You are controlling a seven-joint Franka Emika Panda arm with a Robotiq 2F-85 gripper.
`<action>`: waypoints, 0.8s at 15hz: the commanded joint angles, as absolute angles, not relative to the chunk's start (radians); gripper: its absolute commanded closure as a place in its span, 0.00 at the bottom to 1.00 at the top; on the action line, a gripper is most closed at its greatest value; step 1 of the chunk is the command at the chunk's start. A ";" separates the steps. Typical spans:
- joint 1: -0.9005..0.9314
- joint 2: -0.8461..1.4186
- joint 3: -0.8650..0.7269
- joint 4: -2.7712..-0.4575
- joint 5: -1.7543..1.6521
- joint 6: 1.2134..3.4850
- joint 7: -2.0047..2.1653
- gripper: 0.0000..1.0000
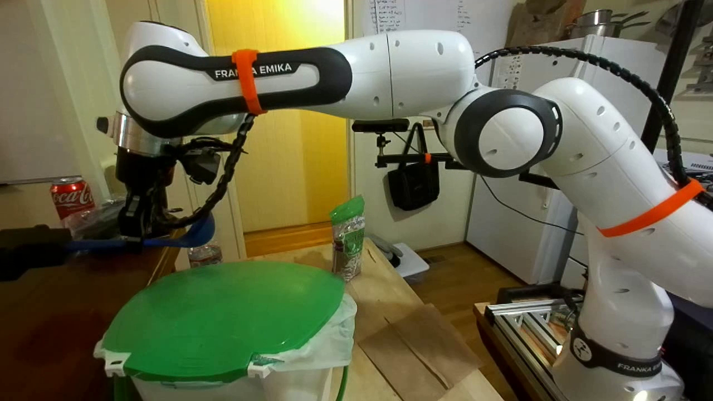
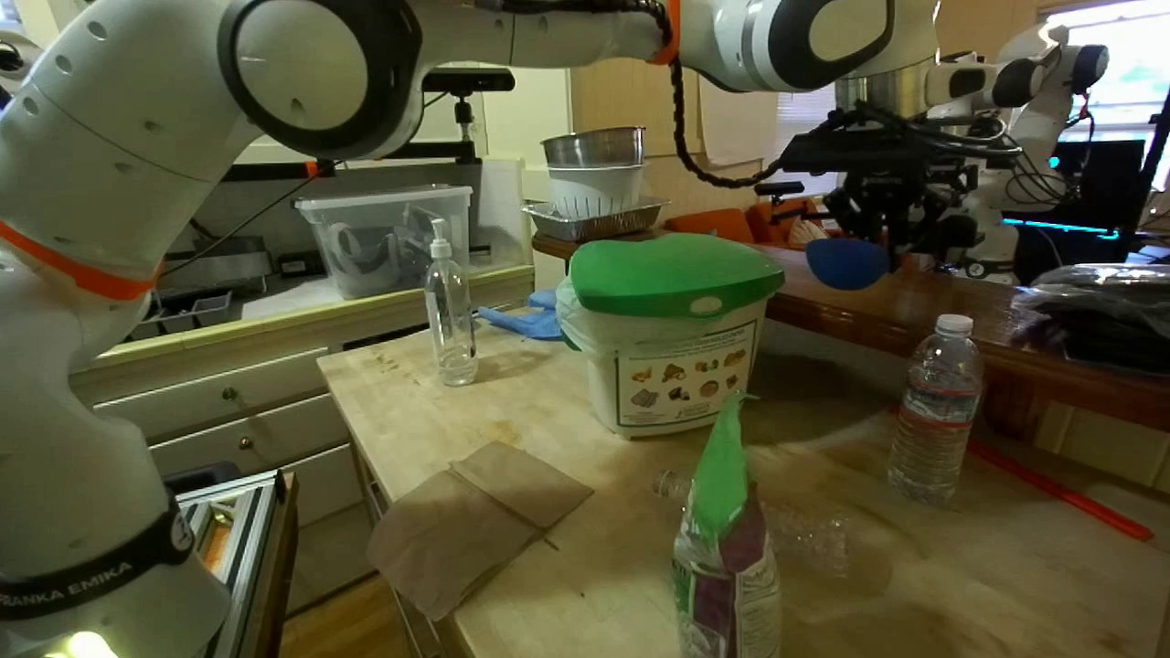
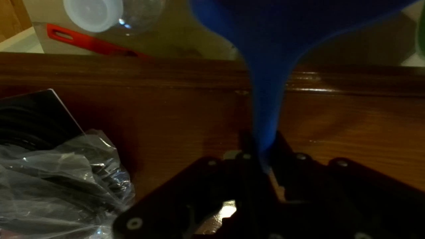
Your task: Put the blue spoon on the brown counter
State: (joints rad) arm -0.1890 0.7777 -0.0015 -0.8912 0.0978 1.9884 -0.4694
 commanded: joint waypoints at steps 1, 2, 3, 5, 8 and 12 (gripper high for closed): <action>-0.190 0.784 0.000 -0.882 0.098 1.988 -0.469 0.83; -0.191 0.788 0.000 -0.876 0.098 1.988 -0.469 0.83; -0.200 0.811 0.003 -0.853 0.104 1.979 -0.474 0.96; -0.214 0.855 0.015 -0.803 0.121 1.955 -0.491 0.96; -0.228 0.911 0.033 -0.749 0.138 1.921 -0.517 0.96; -0.244 0.967 0.076 -0.673 0.124 1.861 -0.539 0.96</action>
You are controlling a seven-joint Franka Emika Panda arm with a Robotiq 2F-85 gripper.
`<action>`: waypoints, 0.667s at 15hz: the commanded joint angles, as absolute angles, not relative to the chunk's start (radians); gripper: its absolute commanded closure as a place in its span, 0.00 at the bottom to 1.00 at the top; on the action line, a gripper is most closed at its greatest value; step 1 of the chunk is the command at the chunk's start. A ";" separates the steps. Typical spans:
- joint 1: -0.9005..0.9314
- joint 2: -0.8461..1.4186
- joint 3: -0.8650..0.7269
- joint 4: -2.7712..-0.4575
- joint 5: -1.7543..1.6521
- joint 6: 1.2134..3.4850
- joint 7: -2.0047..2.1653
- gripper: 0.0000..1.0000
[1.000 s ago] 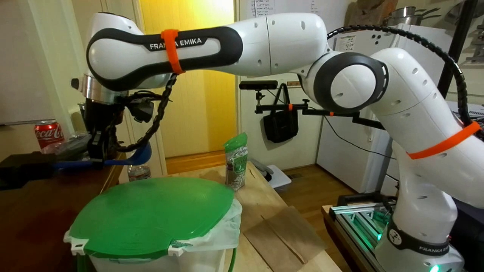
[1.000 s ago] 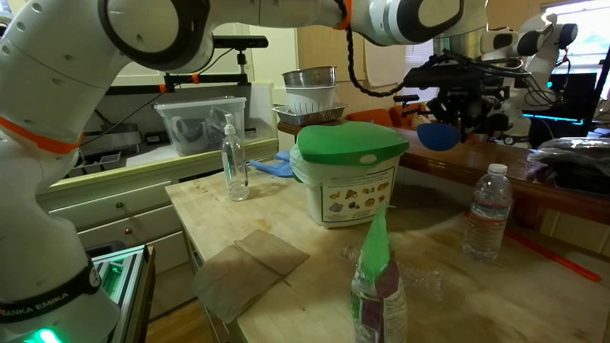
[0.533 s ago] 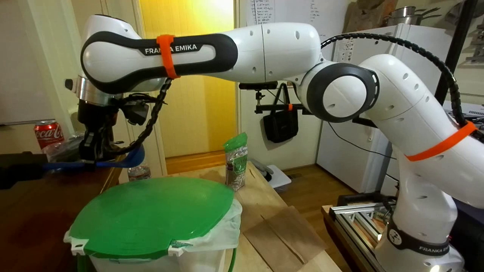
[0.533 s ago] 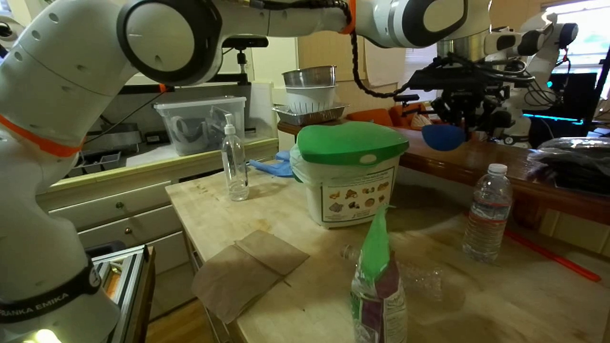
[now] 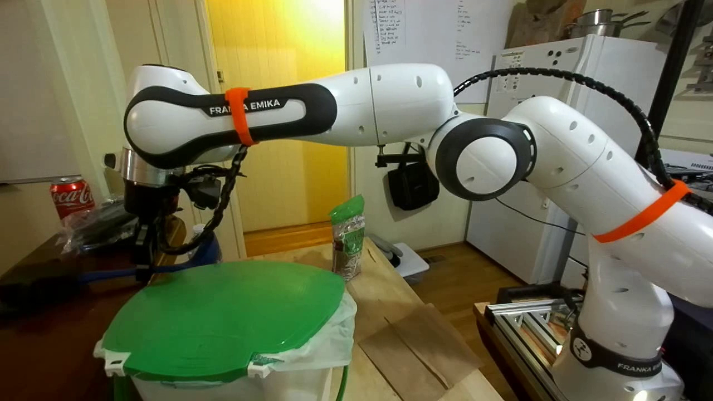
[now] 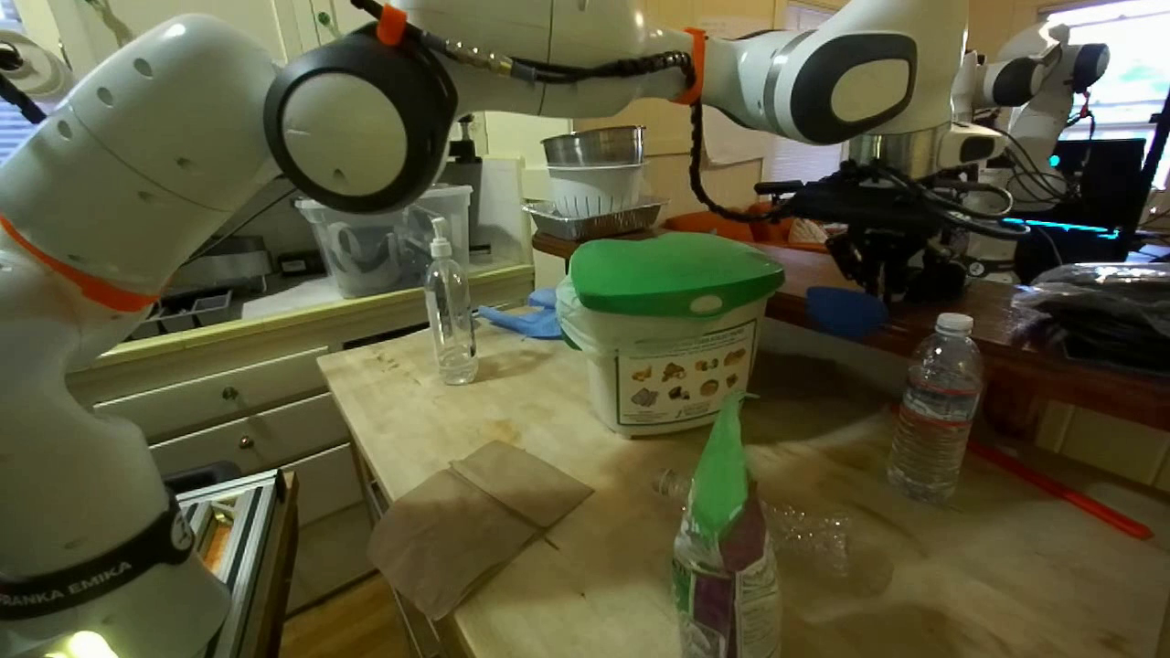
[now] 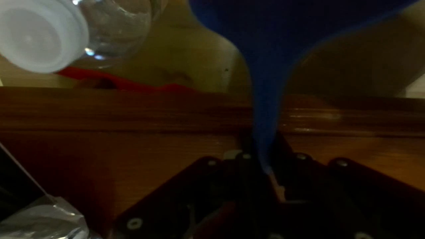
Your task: Put the blue spoon on the brown counter
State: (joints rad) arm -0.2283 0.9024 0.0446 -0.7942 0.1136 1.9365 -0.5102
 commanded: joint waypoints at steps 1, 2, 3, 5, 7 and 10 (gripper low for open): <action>-0.241 0.967 0.072 -0.668 0.130 1.852 -0.546 0.96; -0.240 0.972 0.074 -0.655 0.126 1.840 -0.545 0.91; -0.239 0.977 0.076 -0.645 0.125 1.831 -0.548 0.58; -0.236 0.980 0.080 -0.631 0.123 1.825 -0.551 0.51; -0.229 0.974 0.082 -0.623 0.117 1.832 -0.541 0.35; -0.212 0.954 0.072 -0.610 0.106 1.861 -0.507 0.13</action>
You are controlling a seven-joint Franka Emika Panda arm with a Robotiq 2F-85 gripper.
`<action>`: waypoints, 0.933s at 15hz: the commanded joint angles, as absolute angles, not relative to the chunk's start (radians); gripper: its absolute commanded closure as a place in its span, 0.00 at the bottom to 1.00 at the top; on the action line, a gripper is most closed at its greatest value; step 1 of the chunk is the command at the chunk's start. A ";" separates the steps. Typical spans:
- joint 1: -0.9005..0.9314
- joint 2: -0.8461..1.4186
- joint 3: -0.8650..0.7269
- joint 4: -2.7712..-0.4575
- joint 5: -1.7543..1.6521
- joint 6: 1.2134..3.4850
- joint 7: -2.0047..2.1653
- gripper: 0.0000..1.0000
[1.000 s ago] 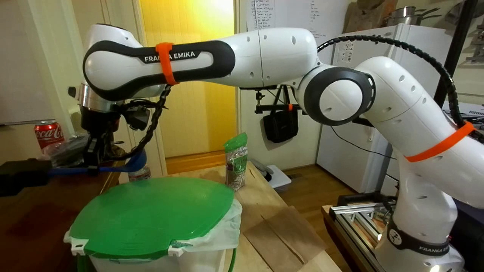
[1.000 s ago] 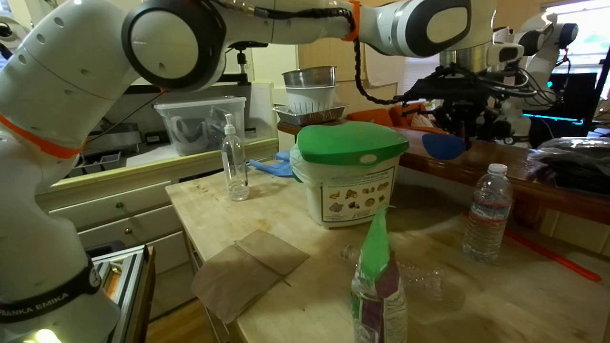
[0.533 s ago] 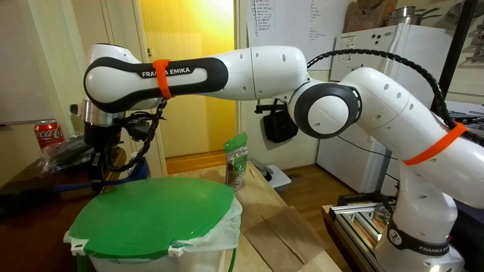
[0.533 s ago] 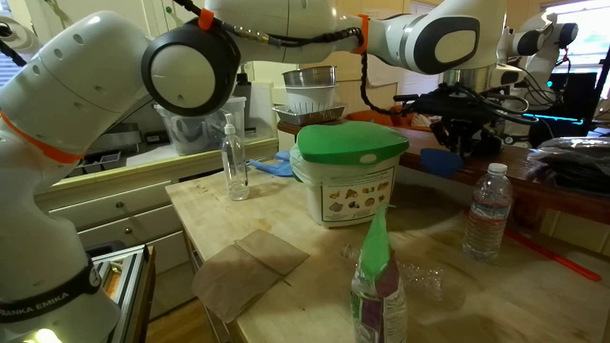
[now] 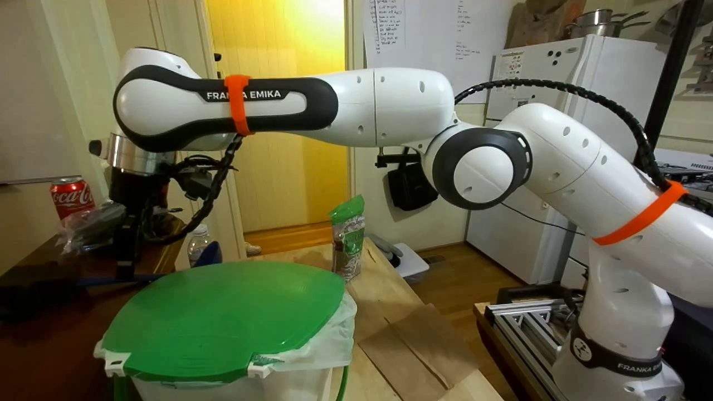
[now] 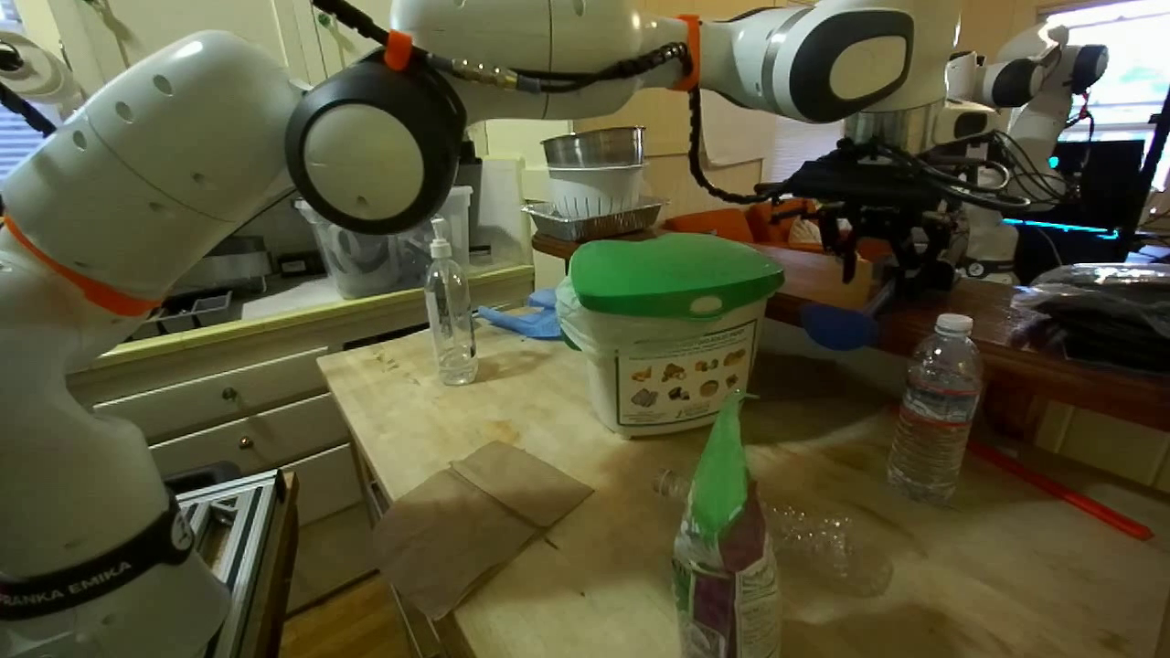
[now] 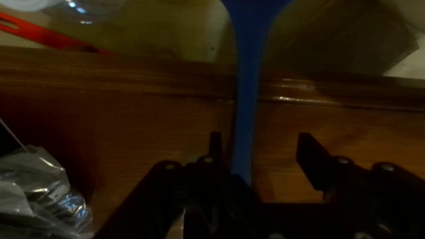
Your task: Put the blue spoon on the brown counter
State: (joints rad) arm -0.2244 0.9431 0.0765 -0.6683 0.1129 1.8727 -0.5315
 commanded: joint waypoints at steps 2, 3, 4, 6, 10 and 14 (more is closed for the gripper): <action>-0.197 0.929 0.062 -0.602 0.108 1.882 -0.434 0.00; -0.188 0.916 0.055 -0.598 0.108 1.889 -0.372 0.00; -0.185 0.893 0.056 -0.602 0.118 1.877 -0.308 0.00; -0.179 0.847 0.067 -0.610 0.138 1.847 -0.181 0.00; -0.156 0.766 0.071 -0.666 0.163 1.913 0.049 0.00; -0.116 0.684 0.061 -0.759 0.140 1.999 0.127 0.00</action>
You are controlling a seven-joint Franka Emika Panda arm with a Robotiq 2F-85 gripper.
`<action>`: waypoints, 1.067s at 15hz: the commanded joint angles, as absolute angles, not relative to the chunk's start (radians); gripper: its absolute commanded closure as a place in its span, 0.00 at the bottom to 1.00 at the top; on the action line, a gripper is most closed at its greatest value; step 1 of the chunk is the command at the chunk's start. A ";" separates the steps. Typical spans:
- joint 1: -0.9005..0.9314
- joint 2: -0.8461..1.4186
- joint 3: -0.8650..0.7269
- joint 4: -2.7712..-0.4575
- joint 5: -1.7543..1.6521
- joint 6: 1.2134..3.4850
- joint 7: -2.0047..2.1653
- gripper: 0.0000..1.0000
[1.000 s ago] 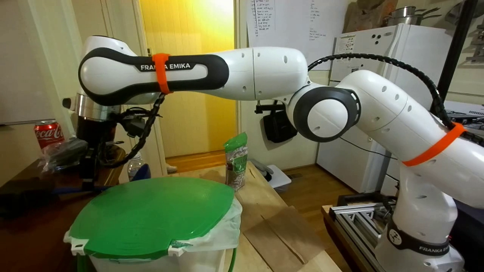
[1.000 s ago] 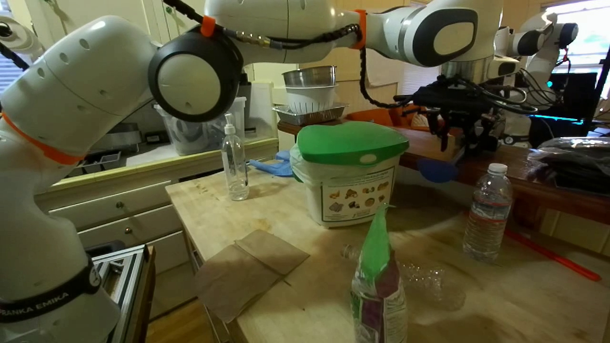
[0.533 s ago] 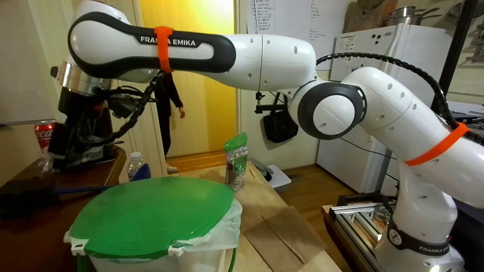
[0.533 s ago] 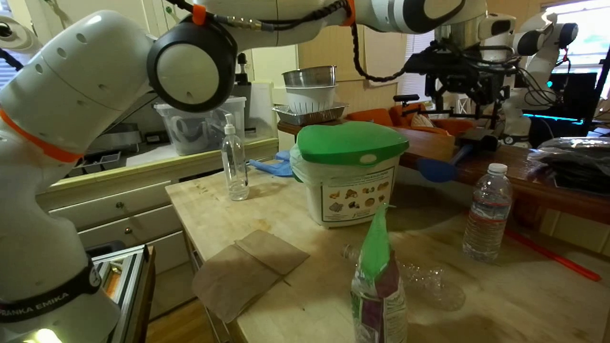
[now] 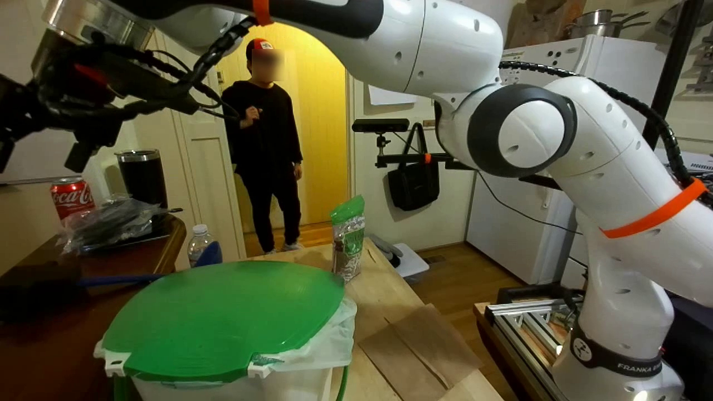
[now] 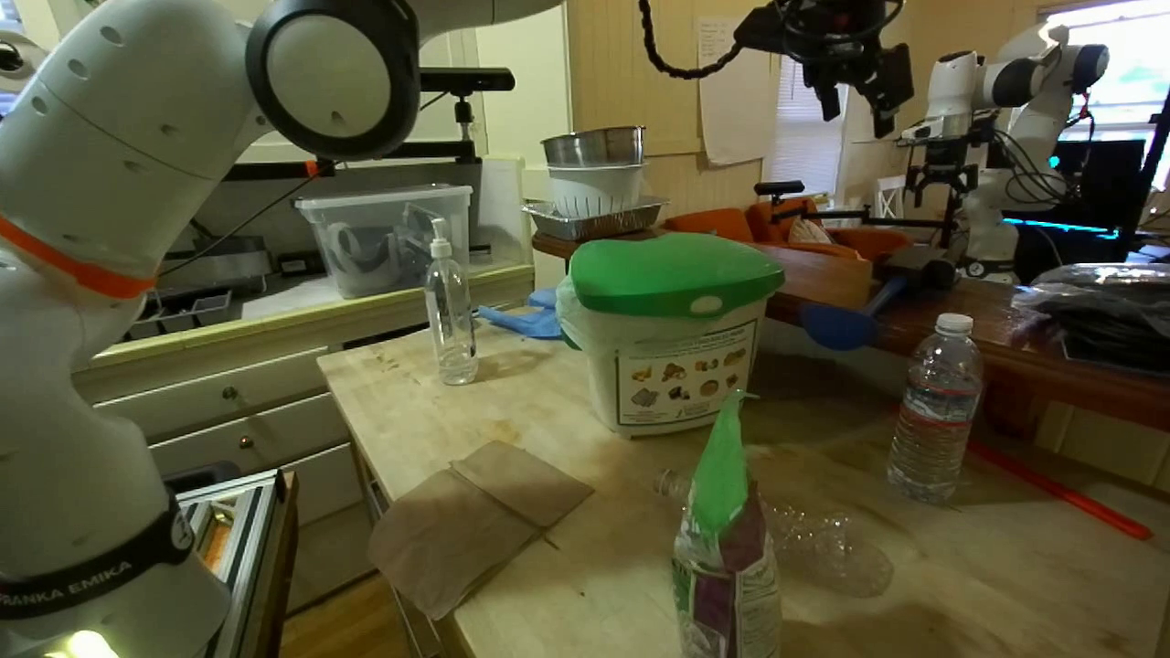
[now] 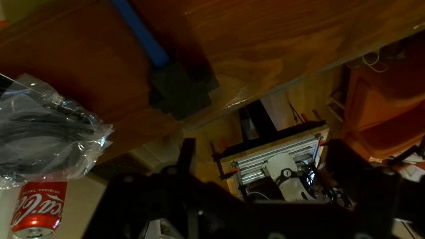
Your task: Put the blue spoon on the brown counter
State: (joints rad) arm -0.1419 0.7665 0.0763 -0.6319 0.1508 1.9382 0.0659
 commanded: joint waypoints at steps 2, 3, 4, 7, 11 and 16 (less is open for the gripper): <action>-0.090 0.633 0.056 -0.831 0.120 1.973 0.146 0.00; -0.079 0.604 0.055 -0.874 0.112 1.951 0.155 0.00; -0.074 0.572 0.061 -0.922 0.114 1.914 0.158 0.00; -0.064 0.469 0.065 -1.055 0.121 1.786 0.169 0.00; -0.069 0.303 0.059 -1.193 0.118 1.545 0.206 0.00; -0.071 0.298 0.059 -1.131 0.122 1.455 0.201 0.00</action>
